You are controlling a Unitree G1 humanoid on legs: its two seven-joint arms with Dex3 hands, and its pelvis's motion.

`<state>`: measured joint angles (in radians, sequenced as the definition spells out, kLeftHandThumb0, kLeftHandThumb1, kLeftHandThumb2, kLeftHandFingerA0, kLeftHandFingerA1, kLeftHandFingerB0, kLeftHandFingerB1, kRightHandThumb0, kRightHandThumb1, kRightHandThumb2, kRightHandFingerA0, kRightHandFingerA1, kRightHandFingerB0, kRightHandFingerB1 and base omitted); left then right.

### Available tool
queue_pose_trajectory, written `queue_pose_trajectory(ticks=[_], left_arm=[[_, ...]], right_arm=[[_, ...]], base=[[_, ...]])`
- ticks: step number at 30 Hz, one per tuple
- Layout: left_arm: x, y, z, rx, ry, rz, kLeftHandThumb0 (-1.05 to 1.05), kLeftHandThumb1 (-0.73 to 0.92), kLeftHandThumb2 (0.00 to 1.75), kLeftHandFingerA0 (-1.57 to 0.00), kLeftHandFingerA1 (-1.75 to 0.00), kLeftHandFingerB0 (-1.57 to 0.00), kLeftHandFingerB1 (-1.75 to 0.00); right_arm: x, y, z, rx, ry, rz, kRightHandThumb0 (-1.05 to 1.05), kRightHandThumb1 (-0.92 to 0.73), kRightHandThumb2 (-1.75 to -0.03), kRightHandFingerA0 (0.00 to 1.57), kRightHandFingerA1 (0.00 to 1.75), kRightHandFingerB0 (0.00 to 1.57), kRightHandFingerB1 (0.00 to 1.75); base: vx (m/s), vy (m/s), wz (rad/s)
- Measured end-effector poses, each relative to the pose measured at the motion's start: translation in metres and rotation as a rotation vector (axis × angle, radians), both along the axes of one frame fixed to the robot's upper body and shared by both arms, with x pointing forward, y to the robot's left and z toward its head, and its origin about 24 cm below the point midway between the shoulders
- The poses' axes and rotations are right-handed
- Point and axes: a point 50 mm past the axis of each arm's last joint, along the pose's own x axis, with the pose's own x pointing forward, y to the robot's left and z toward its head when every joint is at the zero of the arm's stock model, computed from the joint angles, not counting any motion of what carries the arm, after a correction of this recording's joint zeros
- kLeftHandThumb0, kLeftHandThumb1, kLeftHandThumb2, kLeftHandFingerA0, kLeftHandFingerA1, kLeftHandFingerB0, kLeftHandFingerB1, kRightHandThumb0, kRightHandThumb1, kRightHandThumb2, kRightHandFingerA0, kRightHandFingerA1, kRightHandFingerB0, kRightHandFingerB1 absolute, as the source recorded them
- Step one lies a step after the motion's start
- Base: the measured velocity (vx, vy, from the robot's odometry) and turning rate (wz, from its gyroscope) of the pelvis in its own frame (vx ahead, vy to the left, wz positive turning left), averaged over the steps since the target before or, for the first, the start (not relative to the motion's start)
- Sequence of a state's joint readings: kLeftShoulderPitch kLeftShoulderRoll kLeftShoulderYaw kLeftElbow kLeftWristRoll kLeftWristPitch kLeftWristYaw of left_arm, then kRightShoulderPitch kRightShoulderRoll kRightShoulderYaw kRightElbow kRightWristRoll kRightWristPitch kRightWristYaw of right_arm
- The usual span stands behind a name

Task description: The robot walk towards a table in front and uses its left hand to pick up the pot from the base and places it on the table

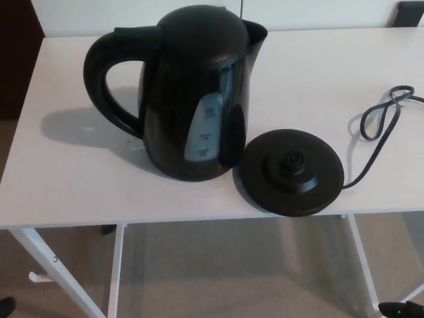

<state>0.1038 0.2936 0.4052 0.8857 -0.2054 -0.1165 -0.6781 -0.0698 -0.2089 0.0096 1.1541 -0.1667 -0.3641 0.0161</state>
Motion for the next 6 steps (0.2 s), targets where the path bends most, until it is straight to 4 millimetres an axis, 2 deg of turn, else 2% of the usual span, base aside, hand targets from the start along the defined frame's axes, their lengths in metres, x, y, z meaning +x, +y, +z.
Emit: queue_pose_trajectory(ticks=[1, 3, 6], left_arm=[[0.003, -0.001, -0.002, -0.009, 0.006, 0.01, -0.53, 0.39, 0.77, 0.0, -0.29, -0.01, -0.26], [0.005, -0.003, -0.007, -0.019, 0.028, 0.025, -0.55, 0.38, 0.75, -0.04, -0.28, -0.04, -0.24], [0.0, -0.007, -0.015, -0.019, 0.078, 0.029, -0.55, 0.4, 0.78, -0.01, -0.33, 0.0, -0.25]], right_arm=[[0.0, 0.002, -0.001, 0.008, -0.002, 0.0, -0.38, -0.59, -0.57, 0.49, 0.47, 0.33, 0.39], [-0.001, 0.006, -0.002, 0.018, -0.002, -0.001, -0.38, -0.59, -0.57, 0.49, 0.47, 0.34, 0.39], [-0.001, 0.005, -0.002, 0.021, -0.005, -0.008, -0.37, -0.6, -0.57, 0.45, 0.45, 0.34, 0.4]], base=[[0.0, 0.0, 0.0], [0.0, 0.0, 0.0], [0.0, 0.0, 0.0]])
